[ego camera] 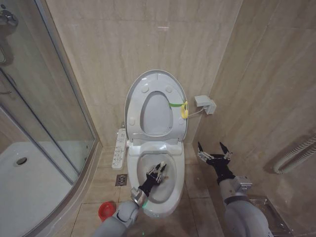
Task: Open the toilet lid, clean the toilet bowl with a toilet brush, close the toilet lid, and flush.
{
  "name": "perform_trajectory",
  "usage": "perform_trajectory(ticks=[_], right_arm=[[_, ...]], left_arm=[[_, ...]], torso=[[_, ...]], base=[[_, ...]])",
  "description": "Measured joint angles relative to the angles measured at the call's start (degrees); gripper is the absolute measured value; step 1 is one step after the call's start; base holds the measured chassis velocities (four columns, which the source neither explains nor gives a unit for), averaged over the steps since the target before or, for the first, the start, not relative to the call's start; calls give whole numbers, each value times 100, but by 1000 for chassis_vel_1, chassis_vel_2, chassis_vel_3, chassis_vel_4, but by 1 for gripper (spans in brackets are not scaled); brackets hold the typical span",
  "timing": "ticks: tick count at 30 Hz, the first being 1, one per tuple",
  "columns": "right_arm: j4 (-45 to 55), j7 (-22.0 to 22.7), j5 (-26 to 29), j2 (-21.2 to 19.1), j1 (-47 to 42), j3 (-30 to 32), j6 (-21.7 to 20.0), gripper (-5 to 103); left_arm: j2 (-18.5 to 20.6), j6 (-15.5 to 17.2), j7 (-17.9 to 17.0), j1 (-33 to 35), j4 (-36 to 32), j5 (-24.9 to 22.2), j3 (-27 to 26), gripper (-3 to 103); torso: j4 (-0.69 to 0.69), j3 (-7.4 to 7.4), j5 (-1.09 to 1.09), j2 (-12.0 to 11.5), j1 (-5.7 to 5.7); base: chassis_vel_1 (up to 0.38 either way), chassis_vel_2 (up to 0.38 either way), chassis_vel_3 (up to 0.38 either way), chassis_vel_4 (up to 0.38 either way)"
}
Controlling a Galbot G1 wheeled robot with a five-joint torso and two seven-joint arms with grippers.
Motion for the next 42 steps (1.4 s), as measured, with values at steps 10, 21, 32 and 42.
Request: perform_trajectory(ticks=[10,21,32,42], right_arm=[[0,0,0,0,0,0,0,100],[0,0,0,0,0,0,0,100],[0,0,0,0,0,0,0,100],[0,0,0,0,0,0,0,100]], left_arm=[[-80,5,50,-70,171,0,84,21],[-264,220,-108,-430,-437,95,-95,22],[-395,183,-45,-626,-375,230,-36,19],[-606,-4,108,-1375,460,82,197,19]], torso=[[0,0,-1,0,1],[-3,2,-1,-2,2],[-1,1,-1,-2,2],[-1,1,-1,-2,1]], base=[[0,0,0,0],[0,0,0,0],[0,0,0,0],[0,0,0,0]])
